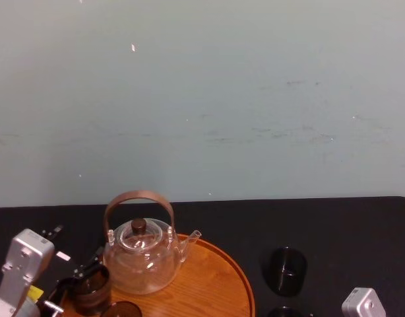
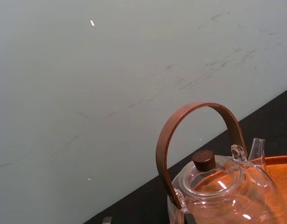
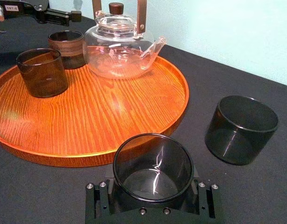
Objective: Pick up the glass from the table and place it on the tray.
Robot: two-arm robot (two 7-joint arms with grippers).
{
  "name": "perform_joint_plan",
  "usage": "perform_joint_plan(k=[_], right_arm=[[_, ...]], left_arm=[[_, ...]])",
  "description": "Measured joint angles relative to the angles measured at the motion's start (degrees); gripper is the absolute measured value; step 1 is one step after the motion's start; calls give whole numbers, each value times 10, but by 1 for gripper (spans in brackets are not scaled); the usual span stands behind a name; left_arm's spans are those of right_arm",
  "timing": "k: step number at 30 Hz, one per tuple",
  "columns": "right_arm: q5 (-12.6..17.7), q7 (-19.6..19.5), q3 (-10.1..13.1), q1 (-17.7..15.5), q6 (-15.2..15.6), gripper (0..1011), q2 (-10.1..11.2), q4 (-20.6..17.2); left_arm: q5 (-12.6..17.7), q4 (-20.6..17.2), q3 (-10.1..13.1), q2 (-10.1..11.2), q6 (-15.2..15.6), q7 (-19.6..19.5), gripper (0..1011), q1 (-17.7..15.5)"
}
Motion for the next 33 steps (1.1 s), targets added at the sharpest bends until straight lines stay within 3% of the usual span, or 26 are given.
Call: perform_joint_plan(k=[21,26,33], right_arm=[[1,-1,0,-1,0,905,1,-1],[14,20,-3,3,-14,905,3,3],[11,29,-14,5,-22,905,12,-23]], left_arm=[[0,0,0,0,0,0,1001,0],[0,0,0,0,0,0,1001,0],[0,0,0,0,0,0,1001,0]])
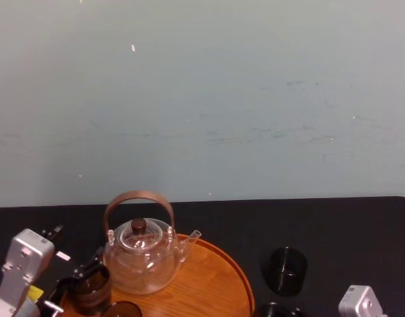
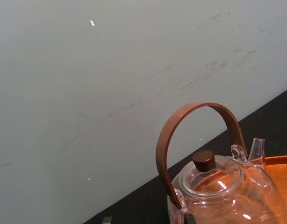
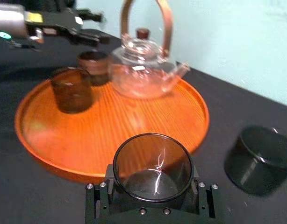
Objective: Pick up the glass from the table and place it on the tray.
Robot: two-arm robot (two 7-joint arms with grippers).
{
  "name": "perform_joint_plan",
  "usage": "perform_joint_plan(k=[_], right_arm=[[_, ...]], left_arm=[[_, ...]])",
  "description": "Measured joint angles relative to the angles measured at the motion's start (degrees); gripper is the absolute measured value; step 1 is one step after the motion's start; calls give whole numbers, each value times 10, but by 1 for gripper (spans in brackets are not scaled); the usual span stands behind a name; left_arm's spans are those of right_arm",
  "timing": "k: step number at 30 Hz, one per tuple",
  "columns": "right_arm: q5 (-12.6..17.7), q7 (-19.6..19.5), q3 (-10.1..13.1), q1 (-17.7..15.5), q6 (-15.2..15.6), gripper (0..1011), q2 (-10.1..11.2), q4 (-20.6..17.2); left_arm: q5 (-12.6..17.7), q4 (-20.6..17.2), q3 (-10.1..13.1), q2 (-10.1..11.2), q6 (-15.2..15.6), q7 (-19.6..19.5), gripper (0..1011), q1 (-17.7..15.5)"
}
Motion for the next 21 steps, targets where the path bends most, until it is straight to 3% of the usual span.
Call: perform_joint_plan(k=[9,21], right_arm=[[-3,18,-30,10,1,905,1,-38],[-17,35,-91,66,13,905,-27,-23]], left_arm=[[0,0,0,0,0,0,1001,0],[0,0,0,0,0,0,1001,0]])
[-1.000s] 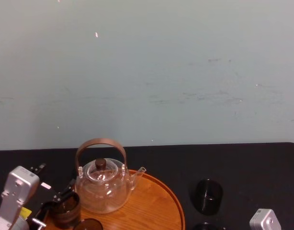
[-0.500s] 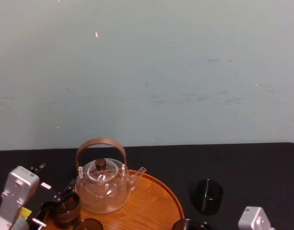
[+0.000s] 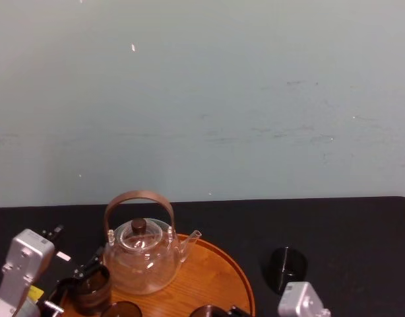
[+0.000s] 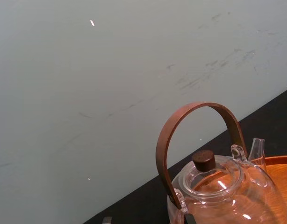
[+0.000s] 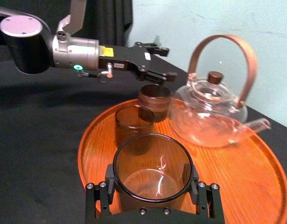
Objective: Pick up the glass from the table and place it on the tray.
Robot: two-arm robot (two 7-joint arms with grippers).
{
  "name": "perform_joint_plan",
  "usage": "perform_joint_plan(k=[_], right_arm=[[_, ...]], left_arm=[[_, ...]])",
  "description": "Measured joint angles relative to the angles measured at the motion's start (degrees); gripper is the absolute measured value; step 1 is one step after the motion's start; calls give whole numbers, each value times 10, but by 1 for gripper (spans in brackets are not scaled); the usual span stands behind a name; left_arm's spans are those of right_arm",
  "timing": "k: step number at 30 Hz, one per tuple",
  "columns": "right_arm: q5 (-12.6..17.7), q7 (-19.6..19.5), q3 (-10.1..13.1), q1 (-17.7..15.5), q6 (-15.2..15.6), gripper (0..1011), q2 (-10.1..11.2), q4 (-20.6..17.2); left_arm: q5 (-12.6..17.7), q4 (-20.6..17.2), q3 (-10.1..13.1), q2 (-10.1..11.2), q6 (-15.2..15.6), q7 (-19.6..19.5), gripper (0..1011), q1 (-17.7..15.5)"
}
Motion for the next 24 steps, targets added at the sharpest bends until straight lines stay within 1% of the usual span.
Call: perform_joint_plan(k=[3,10,24], right_arm=[[-2,1,-8,8,1,905,-6,7],[-4,6,-27,34,3,905,-20,38],[-5,14,-50,68,-4,905,-42,89]], left_arm=[[0,0,0,0,0,0,1001,0],[0,0,0,0,0,0,1001,0],[0,0,0,0,0,0,1001,0]])
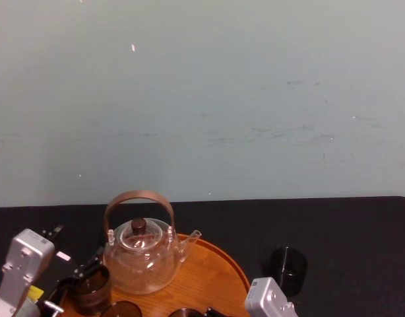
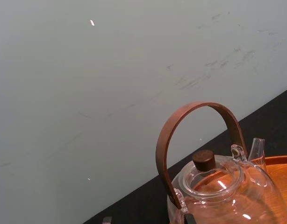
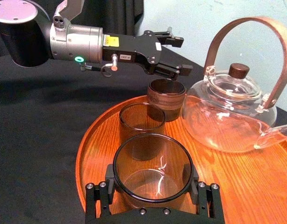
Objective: Pick up the glass from the table and place it on the tray.
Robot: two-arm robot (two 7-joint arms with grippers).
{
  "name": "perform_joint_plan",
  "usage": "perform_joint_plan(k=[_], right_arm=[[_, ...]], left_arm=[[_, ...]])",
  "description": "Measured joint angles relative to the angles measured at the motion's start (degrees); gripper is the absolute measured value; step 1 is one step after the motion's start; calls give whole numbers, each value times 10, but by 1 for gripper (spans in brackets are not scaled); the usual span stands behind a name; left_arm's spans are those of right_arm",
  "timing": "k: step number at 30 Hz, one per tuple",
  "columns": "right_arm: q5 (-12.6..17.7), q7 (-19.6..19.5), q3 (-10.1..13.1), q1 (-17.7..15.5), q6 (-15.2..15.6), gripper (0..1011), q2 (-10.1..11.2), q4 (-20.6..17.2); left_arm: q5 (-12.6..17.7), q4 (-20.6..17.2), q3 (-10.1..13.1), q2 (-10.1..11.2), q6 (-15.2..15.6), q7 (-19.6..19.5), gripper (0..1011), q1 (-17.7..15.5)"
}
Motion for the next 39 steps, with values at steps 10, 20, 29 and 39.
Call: perform_joint_plan(k=[10,20,29,39], right_arm=[[0,6,-9,13,-6,905,-11,27],[5,12,-15,21,-11,905,-18,45],[12,17,-18,24,-10,905,-20,52],[12,17,-17,23,-10,905,-20,51]], left_arm=[[0,0,0,0,0,0,1001,0],[0,0,0,0,0,0,1001,0],[0,0,0,0,0,0,1001,0],[0,0,0,0,0,0,1001,0]])
